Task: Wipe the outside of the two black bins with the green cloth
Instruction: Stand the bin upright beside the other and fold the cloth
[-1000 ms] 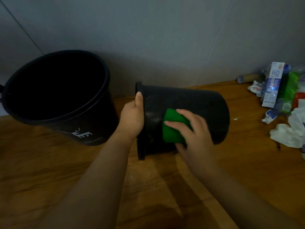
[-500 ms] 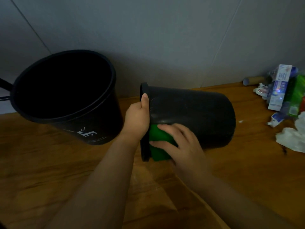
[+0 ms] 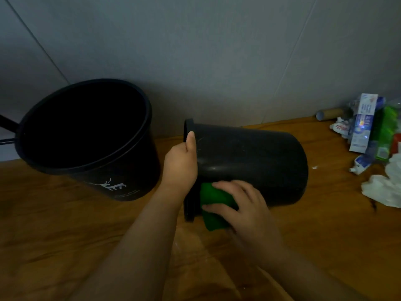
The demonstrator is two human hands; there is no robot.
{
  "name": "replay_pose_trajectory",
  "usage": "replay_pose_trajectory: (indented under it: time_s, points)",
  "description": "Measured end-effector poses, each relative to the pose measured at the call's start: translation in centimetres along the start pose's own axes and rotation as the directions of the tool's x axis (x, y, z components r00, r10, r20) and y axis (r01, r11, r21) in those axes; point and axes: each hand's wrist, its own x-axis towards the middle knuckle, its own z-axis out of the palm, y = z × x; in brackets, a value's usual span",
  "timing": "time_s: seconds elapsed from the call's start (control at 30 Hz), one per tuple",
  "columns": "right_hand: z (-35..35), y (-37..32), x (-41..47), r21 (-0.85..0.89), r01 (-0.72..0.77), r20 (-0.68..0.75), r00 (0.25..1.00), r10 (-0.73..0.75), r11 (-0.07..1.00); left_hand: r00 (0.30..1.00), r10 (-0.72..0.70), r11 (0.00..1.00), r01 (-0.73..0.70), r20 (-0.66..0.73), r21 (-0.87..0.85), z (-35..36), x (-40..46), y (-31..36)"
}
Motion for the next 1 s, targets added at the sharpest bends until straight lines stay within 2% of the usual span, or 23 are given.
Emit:
replay_pose_trajectory:
  time_s: [0.1,0.17,0.3,0.4,0.5,0.6,0.7,0.83,1.0]
  points:
    - [-1.6,0.2,2.2,0.060,-0.238,-0.039,0.970,0.241,0.969,1.000,0.015,1.000,-0.015,0.001,0.006,-0.1,-0.1,-0.1]
    - [-2.7,1.3,3.5,0.131,-0.416,-0.087,0.900,0.428,0.900,1.000,0.009,1.000,-0.009,0.004,0.013,-0.1,-0.3,0.0]
    - [-4.6,4.2,3.4,0.221,-0.584,-0.185,0.761,0.621,0.781,0.984,-0.011,0.991,0.034,0.176,-0.128,0.0,-1.1,1.1]
    - [-5.9,4.5,2.1,0.326,-0.603,-0.213,0.703,0.678,0.728,0.956,0.075,0.992,-0.042,0.284,-0.121,0.2,-1.8,2.9]
    - [-7.5,3.8,1.7,0.488,-0.568,-0.193,0.670,0.717,0.663,0.941,0.148,0.988,-0.132,0.304,-0.075,0.1,-2.4,5.3]
    - [-9.4,3.3,2.0,0.681,-0.541,-0.098,0.601,0.793,0.494,0.925,0.239,0.967,-0.254,0.296,0.014,-0.3,-3.0,7.5]
    - [-11.5,2.9,2.5,0.793,-0.504,-0.029,0.531,0.847,0.343,0.884,0.327,0.900,-0.399,0.335,0.175,-0.7,-3.4,8.9]
    - [-14.0,2.7,2.4,0.869,-0.452,0.032,0.455,0.890,0.200,0.853,0.338,0.789,-0.487,0.397,0.375,-1.0,-4.0,9.1]
    - [-15.7,2.4,1.4,0.912,-0.408,0.196,0.356,0.914,-0.037,0.827,0.324,0.706,-0.534,0.460,0.465,-0.3,-4.9,8.7]
